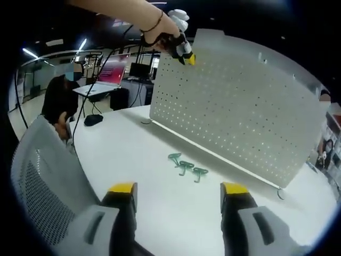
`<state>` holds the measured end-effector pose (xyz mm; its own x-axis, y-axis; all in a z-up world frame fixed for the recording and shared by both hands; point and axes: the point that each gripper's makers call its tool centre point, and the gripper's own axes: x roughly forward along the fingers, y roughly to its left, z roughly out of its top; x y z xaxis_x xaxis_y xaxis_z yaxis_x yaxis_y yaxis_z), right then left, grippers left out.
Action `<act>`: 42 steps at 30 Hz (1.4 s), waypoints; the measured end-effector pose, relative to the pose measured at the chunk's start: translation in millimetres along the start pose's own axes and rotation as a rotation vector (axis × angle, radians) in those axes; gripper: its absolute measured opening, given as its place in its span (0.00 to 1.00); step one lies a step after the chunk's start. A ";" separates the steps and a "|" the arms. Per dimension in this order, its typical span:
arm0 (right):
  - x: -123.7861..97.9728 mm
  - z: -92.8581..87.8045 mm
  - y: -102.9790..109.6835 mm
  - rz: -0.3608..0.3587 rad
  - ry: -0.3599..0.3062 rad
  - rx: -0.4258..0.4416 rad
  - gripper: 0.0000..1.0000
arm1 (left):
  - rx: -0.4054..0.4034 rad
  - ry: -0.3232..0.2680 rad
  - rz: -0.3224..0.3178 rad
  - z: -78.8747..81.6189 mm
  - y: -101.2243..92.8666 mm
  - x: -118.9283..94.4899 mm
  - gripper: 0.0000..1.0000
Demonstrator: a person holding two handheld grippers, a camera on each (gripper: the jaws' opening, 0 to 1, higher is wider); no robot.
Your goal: Insert the hook assembly into the mounting plate slot until the hook locks in place.
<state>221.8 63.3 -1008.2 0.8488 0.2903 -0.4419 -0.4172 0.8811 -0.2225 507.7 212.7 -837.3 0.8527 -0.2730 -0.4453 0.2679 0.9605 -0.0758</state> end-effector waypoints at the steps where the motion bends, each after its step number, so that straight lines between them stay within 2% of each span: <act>1: 0.2 -0.5 0.2 0.001 0.003 -0.001 0.60 | -0.004 0.004 0.003 -1.0 1.6 -0.4 0.30; 3: 0.7 -1.3 0.7 0.002 0.009 -0.006 0.60 | -0.025 0.007 -0.005 -2.0 -2.8 1.4 0.39; 7: 1.8 -4.3 0.8 0.001 0.022 -0.005 0.60 | -0.022 0.012 -0.026 -5.1 -3.2 -2.5 0.39; 10: 2.3 -6.2 0.7 0.001 0.032 -0.003 0.60 | 0.001 0.036 -0.037 -10.8 -3.9 -5.2 0.50; 13: 3.5 -9.1 2.0 0.005 0.046 -0.008 0.60 | 0.014 0.039 -0.056 -15.4 -4.0 -11.8 0.53; 17: 4.7 -11.9 3.1 0.008 0.060 -0.016 0.60 | 0.004 0.063 -0.086 -31.9 -0.3 -13.3 0.64; 19: 5.8 -13.8 4.0 0.011 0.069 -0.016 0.60 | 0.015 0.081 -0.103 -40.9 -1.5 -15.0 0.65; 23: 6.4 -15.8 5.4 0.015 0.080 -0.019 0.60 | 0.038 0.110 -0.133 -66.4 -1.5 -22.9 0.66; 26: 7.1 -17.3 7.2 0.021 0.087 -0.024 0.58 | 0.047 0.156 -0.164 -94.8 -3.2 -28.7 0.69; 30: 8.2 -19.7 11.4 0.036 0.098 -0.034 0.56 | 0.046 0.201 -0.210 -124.2 -10.9 -39.1 0.70; 33: 8.5 -21.0 12.6 0.041 0.106 -0.039 0.56 | 0.060 0.234 -0.251 -154.5 -20.6 -53.3 0.70; 36: 9.2 -22.6 16.2 0.061 0.113 -0.038 0.54 | 0.099 0.295 -0.282 -186.1 -27.8 -64.9 0.77; 39: 9.1 -23.0 18.0 0.066 0.115 -0.044 0.53 | 0.068 0.318 -0.318 -210.3 -40.8 -81.6 0.81; 42: 9.6 -23.8 19.6 0.075 0.121 -0.043 0.50 | 0.032 0.328 -0.344 -226.4 -53.8 -94.8 0.82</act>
<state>214.0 74.5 -1037.5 0.7704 0.3058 -0.5594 -0.4941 0.8409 -0.2208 310.9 199.3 -993.0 0.5273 -0.5380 -0.6577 0.5278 0.8140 -0.2426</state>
